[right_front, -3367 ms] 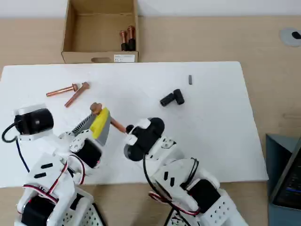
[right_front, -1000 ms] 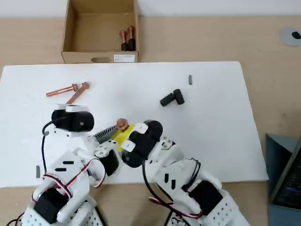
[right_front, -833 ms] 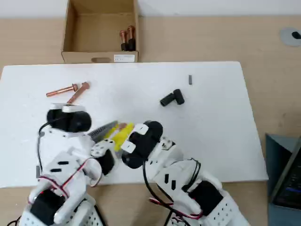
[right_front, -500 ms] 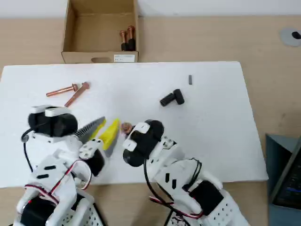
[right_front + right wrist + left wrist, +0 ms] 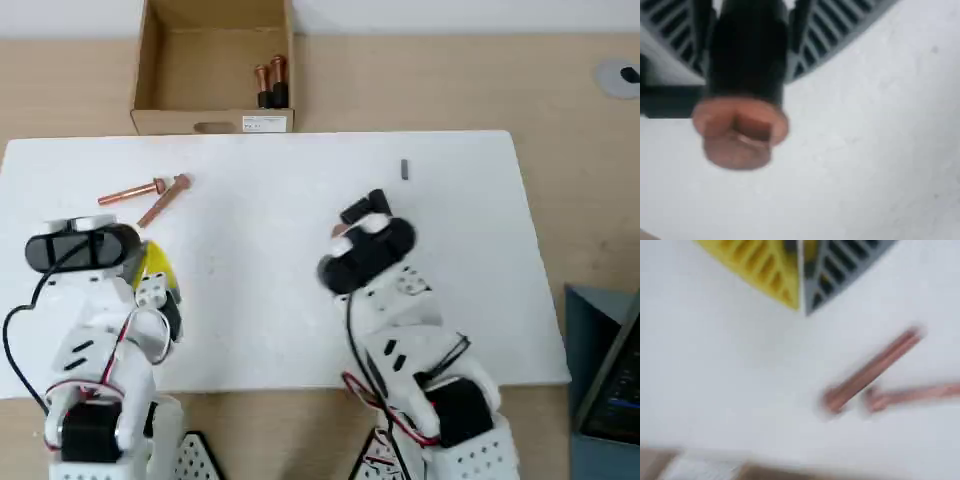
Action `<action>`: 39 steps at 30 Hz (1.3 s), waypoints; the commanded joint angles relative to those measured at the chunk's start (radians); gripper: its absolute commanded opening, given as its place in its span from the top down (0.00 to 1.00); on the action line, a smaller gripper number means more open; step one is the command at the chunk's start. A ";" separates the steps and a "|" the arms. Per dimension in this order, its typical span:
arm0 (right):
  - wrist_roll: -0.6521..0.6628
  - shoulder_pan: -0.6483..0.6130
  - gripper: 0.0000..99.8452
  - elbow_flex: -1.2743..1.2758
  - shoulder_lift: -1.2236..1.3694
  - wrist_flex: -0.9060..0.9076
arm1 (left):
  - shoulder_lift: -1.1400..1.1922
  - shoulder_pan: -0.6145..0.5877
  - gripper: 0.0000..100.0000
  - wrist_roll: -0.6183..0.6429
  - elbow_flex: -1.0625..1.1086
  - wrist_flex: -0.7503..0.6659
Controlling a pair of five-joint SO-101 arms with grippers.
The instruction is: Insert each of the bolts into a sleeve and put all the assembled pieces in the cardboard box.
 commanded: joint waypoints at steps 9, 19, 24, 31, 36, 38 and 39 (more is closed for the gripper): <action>-0.130 0.065 0.99 -0.585 0.608 -0.002 | -0.002 -0.069 1.00 -0.009 0.203 -0.006; -0.126 0.065 0.99 -1.102 1.204 -0.103 | -0.002 -0.080 1.00 -0.009 0.307 -0.006; -0.068 0.065 0.99 -1.357 1.478 -0.144 | -0.002 -0.080 1.00 -0.009 0.342 -0.006; 0.048 0.059 0.99 -1.727 1.851 -0.187 | -0.002 -0.080 1.00 -0.009 0.341 -0.006; 0.163 0.035 0.99 -2.014 2.120 -0.192 | -0.002 -0.080 1.00 -0.009 0.341 -0.006; 0.204 0.024 0.99 -2.126 2.229 -0.192 | -0.002 -0.080 1.00 -0.009 0.341 -0.006; 0.224 0.015 0.99 -2.181 2.279 -0.192 | -0.002 -0.080 1.00 -0.009 0.341 -0.006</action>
